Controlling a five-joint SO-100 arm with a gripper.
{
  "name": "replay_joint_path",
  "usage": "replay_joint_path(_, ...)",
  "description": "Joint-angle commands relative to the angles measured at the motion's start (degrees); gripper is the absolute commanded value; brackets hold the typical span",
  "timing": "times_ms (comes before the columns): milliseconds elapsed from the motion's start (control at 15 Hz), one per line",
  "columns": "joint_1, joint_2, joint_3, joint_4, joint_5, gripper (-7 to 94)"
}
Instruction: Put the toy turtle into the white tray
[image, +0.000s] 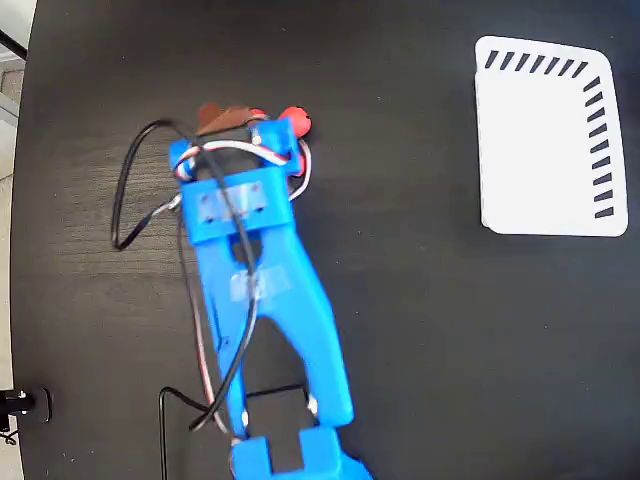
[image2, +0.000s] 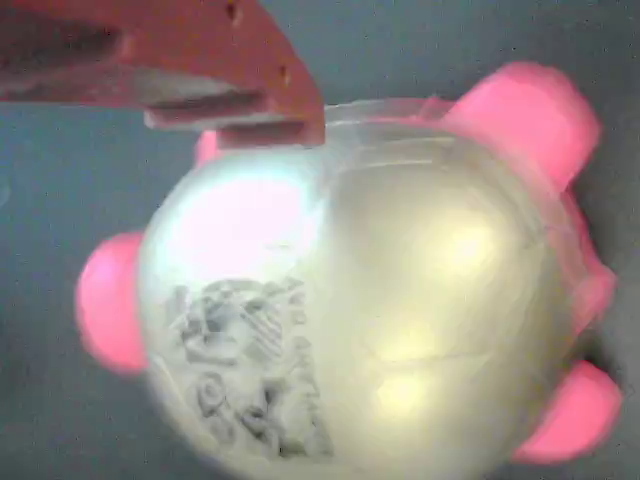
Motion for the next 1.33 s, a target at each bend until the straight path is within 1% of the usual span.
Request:
replay_joint_path(0,-0.5,0.6,-4.0,0.5,-1.7,61)
replay_joint_path(533,0.4,-6.4,-8.9,0.1,-1.8,61)
replay_joint_path(667,1.2,-7.2,-9.1,-1.0,-1.8,60)
replay_joint_path(733,1.4,-7.5,-9.1,-1.0,-1.8,52)
replay_joint_path(800,1.6,-7.6,-9.1,-1.0,-1.6,38)
replay_joint_path(867,1.7,-7.6,-9.1,-1.1,-1.3,27)
replay_joint_path(933,1.8,-7.5,-9.1,-1.3,-0.8,12)
replay_joint_path(1000,1.8,-7.4,-9.1,-1.3,-0.2,0)
replay_joint_path(1267,1.8,-3.5,-9.0,0.4,1.8,0)
